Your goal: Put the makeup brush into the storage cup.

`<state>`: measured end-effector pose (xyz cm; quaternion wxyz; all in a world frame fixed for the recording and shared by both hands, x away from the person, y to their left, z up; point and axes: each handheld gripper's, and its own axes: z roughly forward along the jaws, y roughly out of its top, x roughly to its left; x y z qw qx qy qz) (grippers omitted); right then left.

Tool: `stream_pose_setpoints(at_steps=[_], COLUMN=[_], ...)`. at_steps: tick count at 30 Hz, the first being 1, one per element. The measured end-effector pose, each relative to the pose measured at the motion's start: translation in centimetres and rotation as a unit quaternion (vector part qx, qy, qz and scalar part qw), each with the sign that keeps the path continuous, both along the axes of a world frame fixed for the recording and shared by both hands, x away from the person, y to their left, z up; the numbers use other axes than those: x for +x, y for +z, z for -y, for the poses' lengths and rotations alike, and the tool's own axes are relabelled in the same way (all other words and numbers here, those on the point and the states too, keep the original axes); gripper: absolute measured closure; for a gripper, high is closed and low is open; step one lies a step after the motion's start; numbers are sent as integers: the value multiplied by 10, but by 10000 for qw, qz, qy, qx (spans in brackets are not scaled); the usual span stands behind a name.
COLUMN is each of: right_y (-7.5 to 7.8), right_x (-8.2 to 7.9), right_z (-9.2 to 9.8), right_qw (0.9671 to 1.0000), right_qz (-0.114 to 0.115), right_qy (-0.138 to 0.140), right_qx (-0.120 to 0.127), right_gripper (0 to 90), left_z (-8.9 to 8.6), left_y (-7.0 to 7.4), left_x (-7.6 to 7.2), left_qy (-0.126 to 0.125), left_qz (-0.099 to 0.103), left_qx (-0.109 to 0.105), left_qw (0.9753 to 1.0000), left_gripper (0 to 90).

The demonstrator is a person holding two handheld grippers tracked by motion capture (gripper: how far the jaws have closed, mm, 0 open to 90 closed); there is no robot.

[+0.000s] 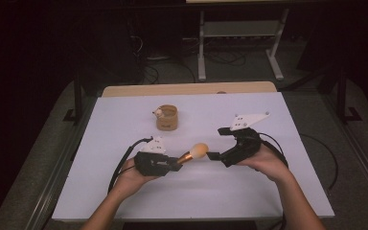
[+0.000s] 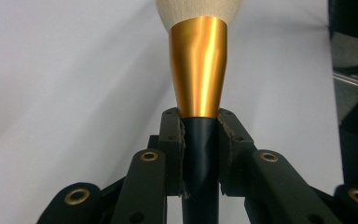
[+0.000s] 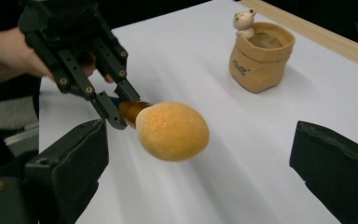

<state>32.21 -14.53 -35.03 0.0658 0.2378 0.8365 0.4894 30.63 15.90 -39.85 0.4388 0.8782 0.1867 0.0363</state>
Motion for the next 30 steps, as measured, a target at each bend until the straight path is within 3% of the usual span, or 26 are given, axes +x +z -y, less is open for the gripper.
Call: stream_pose_setpoints(at_steps=[4,10,12,19,30], right_y=[-5,-14,-18,-32,-44], right_x=[-7,-14,-18,-26,-23], right_z=[1,-1,-2,-4,-20], right_qw=[9991,9977,9965,9925,9869], right_qz=[-155,-234,-387,-789,-1193], right_qy=[-287,-496,-570,-657,-627], right_qx=[266,395,481,659,890], right_gripper=[50,63,91,180,365], left_z=[2,4,5,7,8], left_y=[0,-1,0,1,2], left_x=[-2,-4,-4,-4,-3], left_qy=[239,599,673,842,985], left_qz=[48,77,89,194,260], left_qx=[-4,-15,-40,-53,-230], left_qw=[9997,9982,9977,9962,9945], left_gripper=[743,742,742,742,742])
